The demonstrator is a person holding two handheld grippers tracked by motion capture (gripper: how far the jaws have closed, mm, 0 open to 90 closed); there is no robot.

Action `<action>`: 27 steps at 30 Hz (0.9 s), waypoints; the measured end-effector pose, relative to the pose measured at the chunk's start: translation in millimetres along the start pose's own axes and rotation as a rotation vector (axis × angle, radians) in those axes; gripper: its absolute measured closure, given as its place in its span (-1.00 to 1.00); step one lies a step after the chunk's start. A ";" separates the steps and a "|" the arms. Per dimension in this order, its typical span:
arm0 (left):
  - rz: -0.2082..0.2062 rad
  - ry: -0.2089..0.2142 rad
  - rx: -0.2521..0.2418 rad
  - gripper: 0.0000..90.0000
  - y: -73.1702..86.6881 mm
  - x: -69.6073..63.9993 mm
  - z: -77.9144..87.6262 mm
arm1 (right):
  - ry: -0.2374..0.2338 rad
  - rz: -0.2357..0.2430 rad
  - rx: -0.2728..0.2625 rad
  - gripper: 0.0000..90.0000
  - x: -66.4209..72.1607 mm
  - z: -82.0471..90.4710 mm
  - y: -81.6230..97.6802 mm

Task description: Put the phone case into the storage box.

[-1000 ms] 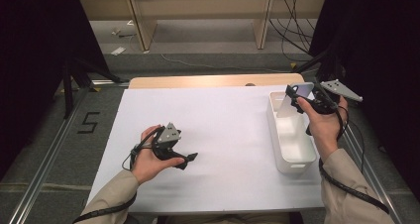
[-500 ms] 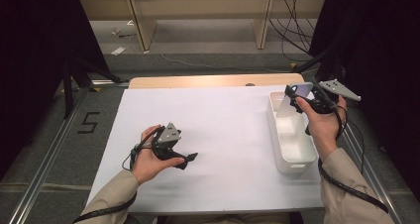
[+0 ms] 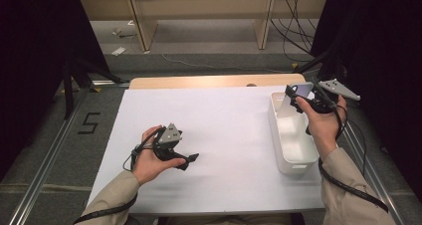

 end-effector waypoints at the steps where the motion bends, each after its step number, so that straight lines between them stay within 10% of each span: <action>1: 0.000 0.000 0.000 -0.96 0.0 0.0 0.0 | 0.000 -0.001 -0.002 -0.59 -0.2 -0.3 0.0; 27: -0.002 -0.003 -0.001 -0.96 -0.4 0.2 0.2 | 0.015 0.002 0.003 -0.59 -3.9 -6.9 0.2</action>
Point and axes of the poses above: each handheld gripper's, and its own axes: z roughly backward along the jaws, y roughly out of its underside, x roughly to its left, the point moved 2 cm from there along -z, roughly forward along the jaws, and after that the axes turned 9 degrees about -y, right-handed, at the moved point
